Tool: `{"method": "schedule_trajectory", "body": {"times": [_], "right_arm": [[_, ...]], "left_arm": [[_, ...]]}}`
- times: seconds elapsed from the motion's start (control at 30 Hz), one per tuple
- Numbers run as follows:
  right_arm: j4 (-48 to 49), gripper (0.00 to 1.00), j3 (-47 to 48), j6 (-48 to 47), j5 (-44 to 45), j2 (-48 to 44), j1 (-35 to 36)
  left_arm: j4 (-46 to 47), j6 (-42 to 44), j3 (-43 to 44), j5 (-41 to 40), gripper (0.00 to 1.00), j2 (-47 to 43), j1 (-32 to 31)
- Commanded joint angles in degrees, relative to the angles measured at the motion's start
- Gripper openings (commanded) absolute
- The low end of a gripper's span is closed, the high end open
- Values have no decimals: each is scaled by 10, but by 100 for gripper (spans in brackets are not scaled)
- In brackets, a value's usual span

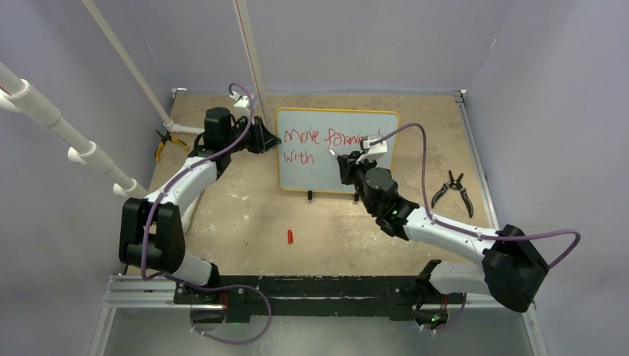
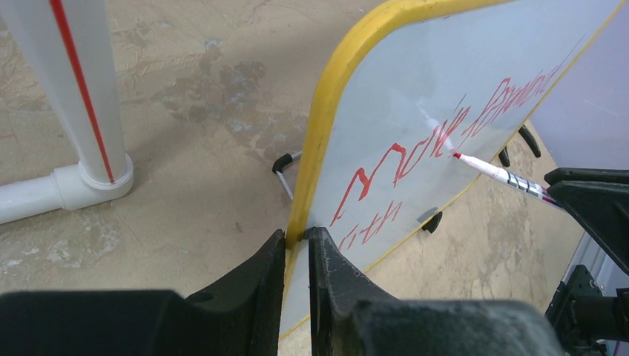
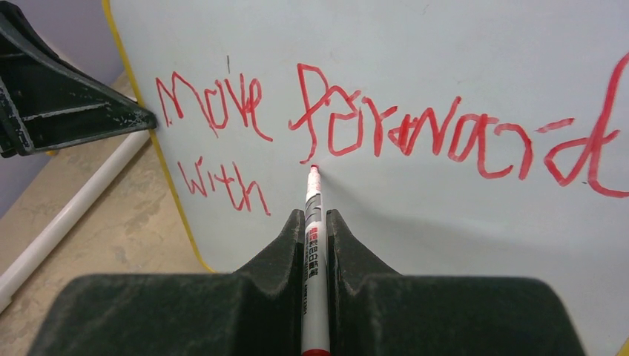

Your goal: Write a sentence on the whiteboard

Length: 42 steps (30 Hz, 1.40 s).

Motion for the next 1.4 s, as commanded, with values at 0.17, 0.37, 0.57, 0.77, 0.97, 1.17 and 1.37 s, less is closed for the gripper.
{"method": "schedule_trajectory", "body": {"times": [0.17, 0.37, 0.57, 0.77, 0.97, 1.17, 1.37], "right_arm": [[32, 0, 10, -20, -29, 17, -2], [10, 0, 3, -6, -9, 15, -2], [-20, 0, -13, 28, -11, 15, -2], [-36, 0, -31, 53, -20, 15, 0], [-42, 0, -40, 69, -29, 21, 8], [-30, 0, -36, 58, -38, 0, 12], [11, 0, -26, 28, -58, -16, 12]], "left_arm": [[-8, 7, 2, 16, 15, 4, -16], [-9, 7, 3, 16, 15, 3, -16], [-9, 7, 4, 15, 15, 2, -16], [-9, 6, 3, 16, 15, 0, -16], [-9, 6, 3, 15, 15, -2, -16], [-9, 6, 3, 14, 15, -2, -16], [-10, 8, 3, 13, 15, -3, -16]]}}
